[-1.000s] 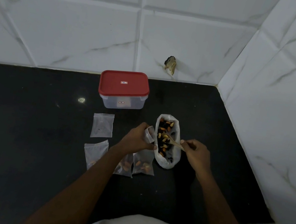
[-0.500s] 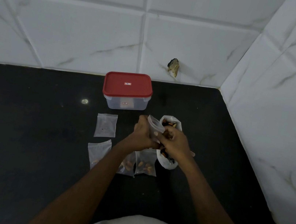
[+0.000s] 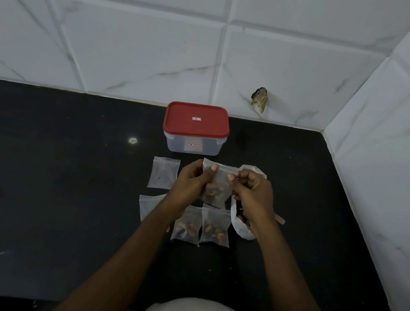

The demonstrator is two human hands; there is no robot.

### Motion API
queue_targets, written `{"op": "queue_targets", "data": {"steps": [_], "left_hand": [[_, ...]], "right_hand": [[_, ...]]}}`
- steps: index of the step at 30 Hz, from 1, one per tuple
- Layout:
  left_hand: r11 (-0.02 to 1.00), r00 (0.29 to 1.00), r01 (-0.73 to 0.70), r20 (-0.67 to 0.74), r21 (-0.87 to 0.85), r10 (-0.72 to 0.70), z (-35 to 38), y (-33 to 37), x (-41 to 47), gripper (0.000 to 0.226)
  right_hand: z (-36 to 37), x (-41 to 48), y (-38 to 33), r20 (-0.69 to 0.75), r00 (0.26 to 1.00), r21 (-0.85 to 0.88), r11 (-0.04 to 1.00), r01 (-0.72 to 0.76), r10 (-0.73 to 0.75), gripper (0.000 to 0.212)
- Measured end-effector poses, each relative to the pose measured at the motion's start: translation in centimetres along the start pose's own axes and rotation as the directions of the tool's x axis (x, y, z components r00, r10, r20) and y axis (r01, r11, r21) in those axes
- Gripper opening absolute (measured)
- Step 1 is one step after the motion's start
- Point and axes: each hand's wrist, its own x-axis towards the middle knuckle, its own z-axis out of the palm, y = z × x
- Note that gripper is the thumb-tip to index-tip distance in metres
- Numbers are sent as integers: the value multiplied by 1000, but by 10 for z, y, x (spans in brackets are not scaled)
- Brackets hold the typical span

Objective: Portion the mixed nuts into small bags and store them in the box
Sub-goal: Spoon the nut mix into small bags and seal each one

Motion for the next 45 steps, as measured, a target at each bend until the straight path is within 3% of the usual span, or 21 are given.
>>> {"op": "queue_targets", "data": {"steps": [14,20,29,34,39,45], "left_hand": [[995,997,-79,3,52,79,9,4,-15,18],[989,994,-102,-27,111,105,9,2,-14,14],[988,996,-86,-20,127,89,5,-2,-10,21],[982,998,-62,45,178,54,1,-2,-10,20],[966,989,-126,102,226,105,-3,-5,-6,12],[960,995,-101,16,260,101,-2,-5,-1,5]], "right_hand": [[3,-11,-5,-20,999,152,988,-39,42,13],[0,-9,-5,-55,998,11,1000,8,-8,14],[-5,-7,-4,-59,998,-30,1000,-2,0,13],[-7,-3,-3,-72,997,-160,987,9,-20,9],[-4,-2,-4,-17,997,-275,959,74,-81,9],[-5,-4,-5,43,997,-77,995,66,-63,3]]}}
